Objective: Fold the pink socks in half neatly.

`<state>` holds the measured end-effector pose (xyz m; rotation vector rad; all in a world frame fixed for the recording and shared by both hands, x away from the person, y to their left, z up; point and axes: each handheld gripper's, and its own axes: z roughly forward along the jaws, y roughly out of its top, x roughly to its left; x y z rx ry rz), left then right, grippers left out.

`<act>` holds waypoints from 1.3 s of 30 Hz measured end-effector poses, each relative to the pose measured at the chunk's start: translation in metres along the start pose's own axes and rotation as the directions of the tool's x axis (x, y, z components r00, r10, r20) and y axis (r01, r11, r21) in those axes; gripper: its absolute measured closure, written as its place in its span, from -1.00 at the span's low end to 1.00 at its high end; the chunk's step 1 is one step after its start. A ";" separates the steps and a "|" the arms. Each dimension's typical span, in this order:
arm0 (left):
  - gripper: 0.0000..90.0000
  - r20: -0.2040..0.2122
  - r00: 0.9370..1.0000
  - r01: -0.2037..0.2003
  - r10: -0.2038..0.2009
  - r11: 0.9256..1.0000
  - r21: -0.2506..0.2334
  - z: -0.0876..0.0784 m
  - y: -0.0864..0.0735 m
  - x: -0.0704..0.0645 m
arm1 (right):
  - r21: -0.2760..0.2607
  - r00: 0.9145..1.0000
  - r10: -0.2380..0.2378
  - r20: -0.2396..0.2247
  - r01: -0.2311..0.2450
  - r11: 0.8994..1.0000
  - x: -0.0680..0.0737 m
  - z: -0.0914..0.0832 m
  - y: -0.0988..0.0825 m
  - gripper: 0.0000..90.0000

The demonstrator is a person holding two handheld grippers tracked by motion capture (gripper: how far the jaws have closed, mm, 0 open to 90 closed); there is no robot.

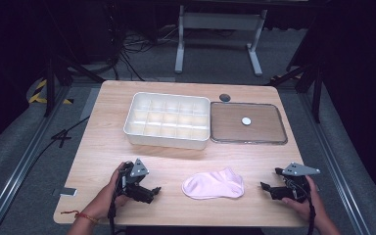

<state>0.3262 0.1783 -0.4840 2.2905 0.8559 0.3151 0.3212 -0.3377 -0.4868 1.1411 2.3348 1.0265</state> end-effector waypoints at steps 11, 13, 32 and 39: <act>-1.00 0.021 1.000 -0.010 0.010 1.000 -0.001 0.000 0.000 0.003 | -0.002 1.000 -0.005 -0.007 0.005 1.000 -0.001 0.000 0.000 -0.66; -1.00 0.024 1.000 -0.013 0.013 1.000 -0.002 0.000 -0.001 0.004 | -0.002 1.000 -0.004 -0.005 0.004 1.000 -0.001 0.000 0.000 -0.66; -0.96 0.044 0.999 -0.032 0.032 0.999 -0.011 0.000 -0.001 0.005 | -0.014 0.999 -0.027 0.030 0.028 1.000 0.006 -0.007 0.003 -0.33; -0.96 0.042 0.999 -0.031 0.031 0.999 -0.012 0.000 -0.001 0.005 | -0.062 1.000 -0.009 -0.026 0.007 0.998 0.008 -0.013 0.006 -0.24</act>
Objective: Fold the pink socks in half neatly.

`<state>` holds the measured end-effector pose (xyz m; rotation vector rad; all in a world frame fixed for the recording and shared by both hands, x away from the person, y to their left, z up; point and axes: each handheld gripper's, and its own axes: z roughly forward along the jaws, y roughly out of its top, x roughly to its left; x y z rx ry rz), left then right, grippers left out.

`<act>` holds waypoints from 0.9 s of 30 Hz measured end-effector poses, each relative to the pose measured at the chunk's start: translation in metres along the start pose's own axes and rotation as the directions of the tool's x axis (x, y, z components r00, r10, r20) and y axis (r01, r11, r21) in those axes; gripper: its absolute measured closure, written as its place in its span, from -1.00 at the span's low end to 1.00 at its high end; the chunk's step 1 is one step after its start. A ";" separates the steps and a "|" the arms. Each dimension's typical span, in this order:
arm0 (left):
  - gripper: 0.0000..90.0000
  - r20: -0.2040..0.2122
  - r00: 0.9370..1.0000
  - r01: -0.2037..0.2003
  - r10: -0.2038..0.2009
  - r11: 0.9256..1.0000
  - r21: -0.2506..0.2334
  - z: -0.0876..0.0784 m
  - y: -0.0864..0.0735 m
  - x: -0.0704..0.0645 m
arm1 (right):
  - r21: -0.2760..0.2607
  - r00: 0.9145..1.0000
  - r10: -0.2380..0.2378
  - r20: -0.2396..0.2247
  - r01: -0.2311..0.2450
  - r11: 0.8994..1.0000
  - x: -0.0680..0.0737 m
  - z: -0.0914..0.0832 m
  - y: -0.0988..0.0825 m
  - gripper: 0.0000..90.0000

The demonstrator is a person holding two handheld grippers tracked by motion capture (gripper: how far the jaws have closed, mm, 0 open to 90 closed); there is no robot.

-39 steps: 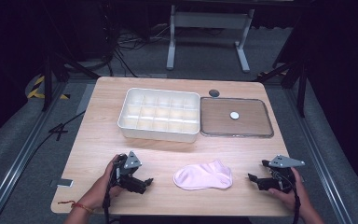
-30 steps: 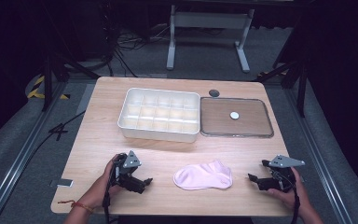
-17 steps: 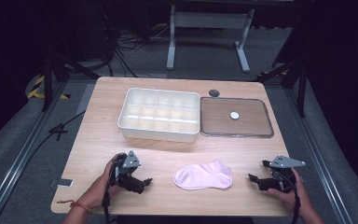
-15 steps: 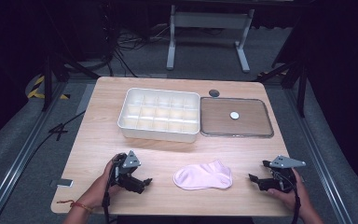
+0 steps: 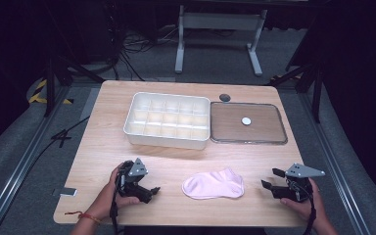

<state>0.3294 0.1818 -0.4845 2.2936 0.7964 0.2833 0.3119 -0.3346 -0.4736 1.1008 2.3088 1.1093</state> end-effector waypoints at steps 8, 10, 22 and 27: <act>-0.96 -0.005 1.000 -0.007 0.007 1.000 0.001 0.000 0.000 0.000 | -0.061 0.997 -0.032 -0.063 0.028 0.998 0.012 -0.001 0.015 0.07; -0.95 0.000 1.000 -0.011 0.011 1.000 0.002 -0.001 0.000 0.000 | -0.072 0.994 -0.066 -0.085 0.060 0.996 0.019 0.002 0.021 0.21; -0.91 0.000 1.000 -0.010 0.010 1.000 0.000 -0.002 -0.001 0.000 | -0.090 0.942 -0.213 -0.258 0.196 0.976 0.078 0.040 0.059 0.60; -0.90 0.008 1.000 -0.011 0.011 1.000 0.003 -0.001 0.000 0.001 | -0.073 0.927 -0.231 -0.296 0.219 0.973 0.089 0.055 0.065 0.74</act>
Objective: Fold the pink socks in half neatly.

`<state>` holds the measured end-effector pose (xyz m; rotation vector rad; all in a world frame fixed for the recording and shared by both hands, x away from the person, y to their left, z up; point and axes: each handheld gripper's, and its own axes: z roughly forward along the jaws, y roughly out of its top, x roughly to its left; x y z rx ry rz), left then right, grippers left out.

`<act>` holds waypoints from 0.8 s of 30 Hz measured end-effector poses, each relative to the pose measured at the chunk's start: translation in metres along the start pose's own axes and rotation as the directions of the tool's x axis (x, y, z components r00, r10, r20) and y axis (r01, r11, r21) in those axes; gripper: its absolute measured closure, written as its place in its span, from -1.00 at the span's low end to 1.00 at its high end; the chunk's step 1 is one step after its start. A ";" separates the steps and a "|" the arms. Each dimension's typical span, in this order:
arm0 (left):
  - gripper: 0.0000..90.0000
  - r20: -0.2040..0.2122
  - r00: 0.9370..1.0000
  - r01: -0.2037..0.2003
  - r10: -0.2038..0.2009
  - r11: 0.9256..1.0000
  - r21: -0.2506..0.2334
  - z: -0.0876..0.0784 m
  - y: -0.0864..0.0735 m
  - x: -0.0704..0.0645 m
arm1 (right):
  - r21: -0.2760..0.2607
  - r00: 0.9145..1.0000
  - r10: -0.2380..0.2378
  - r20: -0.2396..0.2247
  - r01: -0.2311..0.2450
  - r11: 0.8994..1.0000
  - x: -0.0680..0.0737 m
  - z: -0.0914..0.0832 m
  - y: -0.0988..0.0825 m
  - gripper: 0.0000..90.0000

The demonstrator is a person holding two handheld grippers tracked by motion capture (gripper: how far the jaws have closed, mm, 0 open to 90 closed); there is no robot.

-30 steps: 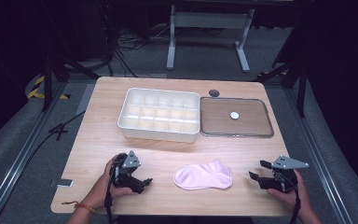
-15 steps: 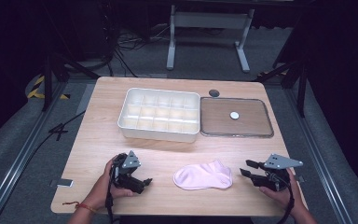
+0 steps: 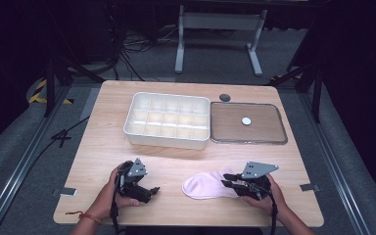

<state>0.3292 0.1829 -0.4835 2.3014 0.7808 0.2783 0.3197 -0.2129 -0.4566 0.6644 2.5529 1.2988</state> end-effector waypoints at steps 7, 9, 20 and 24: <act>-0.63 -0.029 0.999 0.034 -0.034 0.999 -0.002 -0.003 0.002 -0.001 | 0.050 0.998 -0.038 -0.049 0.040 0.998 0.011 0.024 0.005 0.97; -0.53 -0.035 0.998 0.042 -0.042 0.999 -0.003 -0.003 0.003 -0.001 | 0.058 0.998 -0.042 -0.052 0.045 0.997 0.012 0.027 0.005 0.97; -0.06 0.068 0.993 0.098 -0.096 0.995 -0.029 0.014 0.028 -0.020 | 0.079 0.996 -0.041 -0.073 0.046 0.996 0.022 0.044 0.002 0.98; -0.02 0.091 0.992 0.094 -0.090 0.995 -0.037 0.023 0.039 -0.033 | 0.073 0.997 -0.053 -0.064 0.058 0.996 0.028 0.046 0.003 0.98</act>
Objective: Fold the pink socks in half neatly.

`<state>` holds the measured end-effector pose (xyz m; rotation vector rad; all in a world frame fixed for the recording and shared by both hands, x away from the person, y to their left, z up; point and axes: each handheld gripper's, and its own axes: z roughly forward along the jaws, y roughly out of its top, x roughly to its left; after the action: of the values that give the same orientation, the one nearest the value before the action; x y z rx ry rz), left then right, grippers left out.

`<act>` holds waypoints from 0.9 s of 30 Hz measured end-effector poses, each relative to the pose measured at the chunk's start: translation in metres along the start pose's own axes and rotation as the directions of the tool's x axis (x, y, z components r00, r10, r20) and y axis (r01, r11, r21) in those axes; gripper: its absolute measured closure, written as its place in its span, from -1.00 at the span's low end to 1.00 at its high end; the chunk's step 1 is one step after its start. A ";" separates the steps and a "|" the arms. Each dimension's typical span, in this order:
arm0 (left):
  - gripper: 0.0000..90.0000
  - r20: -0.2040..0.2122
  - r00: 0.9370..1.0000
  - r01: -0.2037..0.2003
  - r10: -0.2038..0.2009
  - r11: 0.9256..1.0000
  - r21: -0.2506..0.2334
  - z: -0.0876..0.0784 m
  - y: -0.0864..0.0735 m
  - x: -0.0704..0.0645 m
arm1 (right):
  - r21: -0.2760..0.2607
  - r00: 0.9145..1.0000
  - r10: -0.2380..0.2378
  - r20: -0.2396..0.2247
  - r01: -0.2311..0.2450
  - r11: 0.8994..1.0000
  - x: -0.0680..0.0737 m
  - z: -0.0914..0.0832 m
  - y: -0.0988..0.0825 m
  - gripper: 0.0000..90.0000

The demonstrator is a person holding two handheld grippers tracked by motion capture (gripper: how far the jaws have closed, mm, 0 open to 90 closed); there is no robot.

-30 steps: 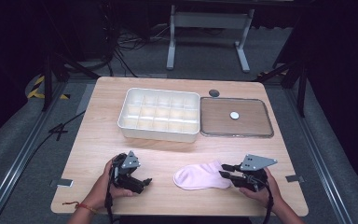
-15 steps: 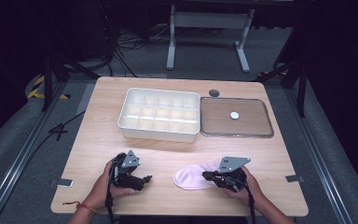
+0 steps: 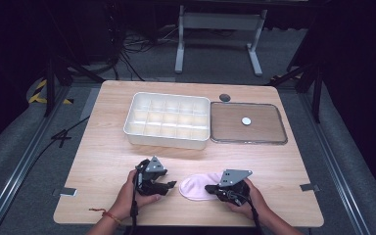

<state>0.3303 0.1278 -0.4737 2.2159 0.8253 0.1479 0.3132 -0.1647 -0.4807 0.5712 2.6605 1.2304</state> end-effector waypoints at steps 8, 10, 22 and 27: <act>-0.02 0.017 1.000 0.004 -0.004 1.000 -0.005 0.014 0.010 -0.009 | -0.004 1.000 -0.009 -0.002 0.009 1.000 0.003 0.001 0.000 0.98; -0.06 0.028 1.000 0.005 -0.005 1.000 -0.003 0.017 0.011 -0.011 | -0.002 1.000 -0.013 -0.003 0.013 1.000 0.003 0.001 0.001 0.98; -0.20 -0.043 0.995 -0.084 0.085 0.996 0.012 0.028 0.016 -0.029 | -0.003 0.999 -0.031 0.006 0.031 0.999 0.005 0.002 0.000 0.98; -0.12 -0.036 0.995 -0.091 0.091 0.996 0.015 0.027 0.015 -0.030 | -0.004 0.999 -0.043 0.007 0.043 0.999 0.006 0.002 0.001 0.98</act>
<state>0.3238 0.0850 -0.4782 2.2709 0.7472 0.2283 0.3088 -0.1608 -0.4814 0.5137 2.6491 1.2200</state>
